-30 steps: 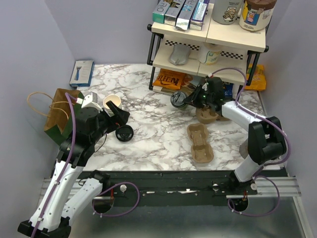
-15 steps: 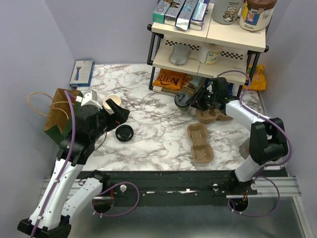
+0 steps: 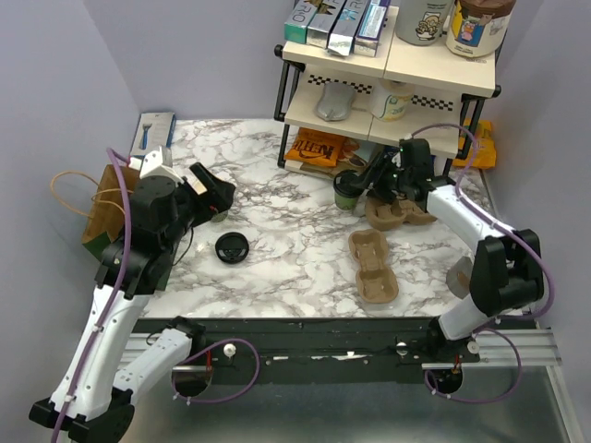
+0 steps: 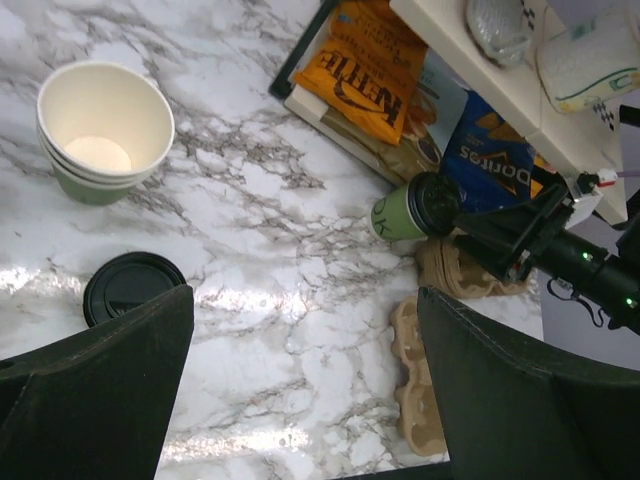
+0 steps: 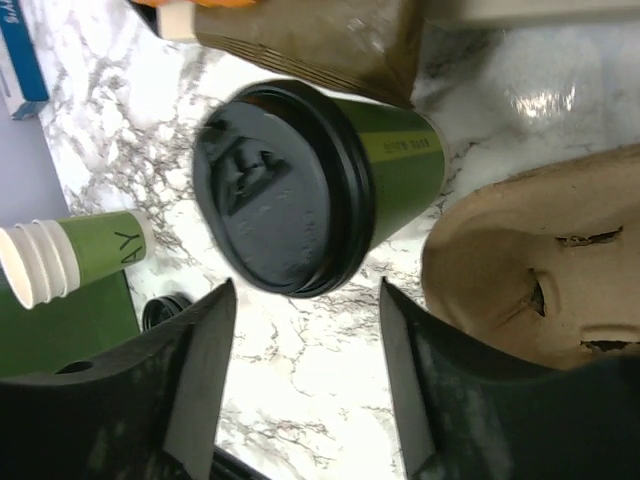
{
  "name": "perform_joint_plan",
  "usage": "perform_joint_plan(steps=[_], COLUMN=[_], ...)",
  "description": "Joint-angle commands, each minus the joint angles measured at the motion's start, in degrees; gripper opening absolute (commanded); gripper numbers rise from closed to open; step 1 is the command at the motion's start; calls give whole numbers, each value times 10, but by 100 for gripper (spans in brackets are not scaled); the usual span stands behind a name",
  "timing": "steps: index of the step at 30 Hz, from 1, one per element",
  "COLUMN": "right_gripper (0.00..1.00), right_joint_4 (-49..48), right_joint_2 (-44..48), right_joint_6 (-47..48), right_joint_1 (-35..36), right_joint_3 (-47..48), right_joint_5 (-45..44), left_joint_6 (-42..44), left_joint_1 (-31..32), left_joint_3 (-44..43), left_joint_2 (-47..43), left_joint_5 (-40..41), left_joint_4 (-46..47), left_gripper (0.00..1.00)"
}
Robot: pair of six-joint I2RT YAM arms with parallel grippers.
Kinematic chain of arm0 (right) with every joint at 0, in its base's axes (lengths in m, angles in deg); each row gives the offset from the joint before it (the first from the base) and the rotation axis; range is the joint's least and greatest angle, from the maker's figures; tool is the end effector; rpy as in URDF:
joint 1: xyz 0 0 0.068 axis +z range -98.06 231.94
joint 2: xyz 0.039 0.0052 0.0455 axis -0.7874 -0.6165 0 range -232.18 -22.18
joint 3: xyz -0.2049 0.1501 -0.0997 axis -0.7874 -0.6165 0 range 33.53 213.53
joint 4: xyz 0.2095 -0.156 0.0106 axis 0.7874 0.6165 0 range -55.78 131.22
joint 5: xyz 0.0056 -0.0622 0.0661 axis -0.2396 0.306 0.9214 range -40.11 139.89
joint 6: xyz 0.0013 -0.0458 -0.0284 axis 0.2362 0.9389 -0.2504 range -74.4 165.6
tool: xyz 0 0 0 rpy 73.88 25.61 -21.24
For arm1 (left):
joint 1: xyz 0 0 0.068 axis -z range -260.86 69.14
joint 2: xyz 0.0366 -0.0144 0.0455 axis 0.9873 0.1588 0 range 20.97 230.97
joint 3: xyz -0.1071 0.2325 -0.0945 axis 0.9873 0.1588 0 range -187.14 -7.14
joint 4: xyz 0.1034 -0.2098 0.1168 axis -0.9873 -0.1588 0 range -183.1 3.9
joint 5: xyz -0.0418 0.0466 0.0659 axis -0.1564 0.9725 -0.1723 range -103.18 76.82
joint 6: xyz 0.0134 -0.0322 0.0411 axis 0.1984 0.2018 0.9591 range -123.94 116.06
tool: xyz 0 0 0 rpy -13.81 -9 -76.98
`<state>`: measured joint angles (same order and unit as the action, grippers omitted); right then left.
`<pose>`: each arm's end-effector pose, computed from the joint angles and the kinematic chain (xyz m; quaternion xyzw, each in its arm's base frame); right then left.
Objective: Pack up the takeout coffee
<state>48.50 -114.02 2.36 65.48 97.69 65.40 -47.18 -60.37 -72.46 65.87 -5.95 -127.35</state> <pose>0.3417 0.0920 0.2444 0.1789 0.8889 0.3002 0.2962 0.1362 -0.0462 0.4027 -0.1971 0.7985 -0.2550 0.5084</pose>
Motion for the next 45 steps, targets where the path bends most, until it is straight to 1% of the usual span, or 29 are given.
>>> perform_joint_plan(steps=[1, 4, 5, 7, 8, 9, 11, 12, 14, 15, 16, 17, 18, 19, 20, 22, 25, 26, 27, 29, 30, 35, 38, 39, 40, 41, 42, 44, 45], right_gripper=[71, 79, 82, 87, 100, 100, 100, 100, 100, 100, 100, 100, 100, 100, 100, 100, 100, 100, 100, 100, 100, 100, 100, 100, 100, 100, 100, 100, 100], right_joint_4=[-30, -25, -23, -35, -43, -60, -75, -80, -87, -104, -114, -120, -123, -122, -119, -104, -94, -88, -85, -84, -84, -83, -80, -80, -79, -78, -77, -75, -74], right_joint_2=[65, 99, 107, 141, 156, 186, 219, 232, 270, 284, 301, 307, 312, 314, 313, 309, 302, 300, 297, 295, 293, 289, 292, 292, 292, 292, 292, 292, 290], right_joint_6=[55, 86, 97, 149, 172, 216, 259, 283, 302, 316, 322, 325, 327, 326, 325, 330, 324, 326, 324, 322, 319, 309, 306, 305, 303, 301, 301, 299, 298], right_joint_1=[-8, -7, -6, -4, 0, 3, 8, 9, 8, 9, 10, 10, 10, 10, 10, 9, 10, 10, 10, 10, 9, 9, 10, 10, 9, 10, 9, 10, 9], right_joint_3=[39, 31, 26, 12, -10, -23, -62, -75, -97, -122, -132, -139, -141, -142, -142, -135, -132, -127, -126, -125, -125, -123, -121, -121, -121, -121, -121, -121, -121], right_joint_5=[-29, -12, -8, 12, 16, 19, 39, 43, 51, 53, 63, 65, 65, 57, 51, 35, 10, 8, 8, 11, 13, 10, 7, 7, 4, 2, 1, -2, -3], left_joint_6=[50, 53, 56, 51, 46, 41, 51, 51, 69, 86, 116, 126, 136, 138, 140, 148, 170, 174, 177, 189, 192, 210, 214, 214, 214, 214, 214, 216, 220], left_joint_1=[-1, 0, 0, 0, -4, -7, -23, -31, -54, -92, -111, -136, -182, -211, -235, -271, -296, -298, -298, -299, -299, -299, -299, -299, -299, -298, -298, -299, -299], left_joint_3=[-87, -140, -150, -175, -183, -193, -212, -213, -203, -196, -182, -174, -164, -156, -144, -115, -58, -52, -46, -36, -35, -23, -24, -25, -28, -33, -38, -50, -55], left_joint_2=[39, 71, 77, 91, 97, 111, 120, 126, 132, 138, 142, 149, 162, 169, 174, 170, 154, 150, 142, 132, 125, 109, 109, 111, 110, 110, 107, 105, 103], left_joint_5=[62, 127, 164, 218, 253, 300, 328, 370, 397, 401, 396, 387, 376, 334, 316, 297, 231, 198, 190, 169, 162, 166, 156, 152, 139, 134, 134, 142, 151], left_joint_4=[-36, -86, -108, -137, -177, -197, -233, -238, -229, -218, -205, -184, -175, -173, -174, -154, -124, -116, -114, -109, -110, -116, -115, -115, -113, -112, -110, -103, -102], left_gripper=[99, 99, 99, 99, 99, 99, 99, 99, 99, 99, 99, 99, 99, 99, 99, 99, 97, 92, 81, 66, 56, 55, 48, 37, 32, 24, 12, 2, 0])
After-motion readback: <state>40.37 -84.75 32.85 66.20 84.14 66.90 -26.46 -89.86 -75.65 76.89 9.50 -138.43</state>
